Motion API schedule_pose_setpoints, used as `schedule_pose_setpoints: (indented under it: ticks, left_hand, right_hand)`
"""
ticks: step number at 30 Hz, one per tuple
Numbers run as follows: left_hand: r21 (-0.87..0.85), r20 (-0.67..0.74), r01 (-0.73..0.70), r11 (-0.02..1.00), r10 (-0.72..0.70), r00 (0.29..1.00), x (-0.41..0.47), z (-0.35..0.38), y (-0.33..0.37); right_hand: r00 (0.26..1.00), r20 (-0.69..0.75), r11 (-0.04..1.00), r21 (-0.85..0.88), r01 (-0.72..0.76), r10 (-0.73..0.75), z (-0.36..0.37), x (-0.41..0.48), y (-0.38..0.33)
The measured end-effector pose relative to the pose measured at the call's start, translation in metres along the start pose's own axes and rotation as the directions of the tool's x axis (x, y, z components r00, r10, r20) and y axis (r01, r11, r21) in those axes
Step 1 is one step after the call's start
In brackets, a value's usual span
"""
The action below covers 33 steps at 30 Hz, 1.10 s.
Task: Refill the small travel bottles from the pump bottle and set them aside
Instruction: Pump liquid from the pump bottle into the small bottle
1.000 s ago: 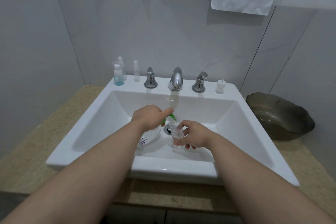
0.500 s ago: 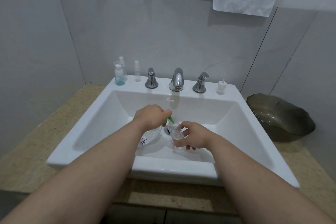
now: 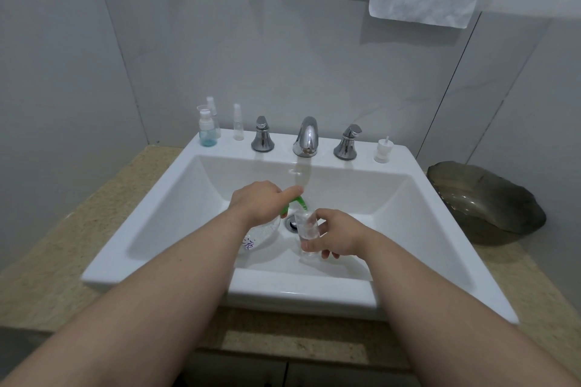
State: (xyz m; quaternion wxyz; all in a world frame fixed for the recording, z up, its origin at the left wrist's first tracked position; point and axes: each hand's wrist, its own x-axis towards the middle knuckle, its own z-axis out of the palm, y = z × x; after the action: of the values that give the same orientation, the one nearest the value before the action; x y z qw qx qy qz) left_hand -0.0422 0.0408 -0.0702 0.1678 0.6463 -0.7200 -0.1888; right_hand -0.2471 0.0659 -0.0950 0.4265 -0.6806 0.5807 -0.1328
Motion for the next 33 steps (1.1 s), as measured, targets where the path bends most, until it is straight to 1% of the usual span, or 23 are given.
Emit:
schedule_pose_setpoints:
  ticks: [6, 13, 24, 33]
  left_hand:
    - [-0.011, 0.007, 0.012, 1.0, -0.012, 1.0, 0.0023, 0.0001, 0.0015]
    - [0.037, -0.009, -0.003, 0.999, 0.004, 1.0, 0.0055, 0.0013, 0.0]
    - [0.049, 0.001, 0.001, 0.999, -0.001, 1.0, 0.0052, 0.0013, 0.0008]
    - [-0.018, 0.005, 0.007, 1.0, -0.007, 1.0, 0.0047, 0.002, -0.0048]
  right_hand:
    - [1.0, 0.002, 1.0, 0.004, 0.003, -0.003, 0.0007, 0.0006, -0.0002]
    - [1.0, 0.009, 1.0, -0.004, 0.007, -0.007, 0.0009, 0.0013, -0.0004]
    - [1.0, 0.004, 1.0, -0.001, -0.004, 0.004, 0.0013, -0.0005, -0.0019]
    - [1.0, -0.003, 1.0, -0.001, 0.003, -0.003, 0.0003, -0.0002, -0.002]
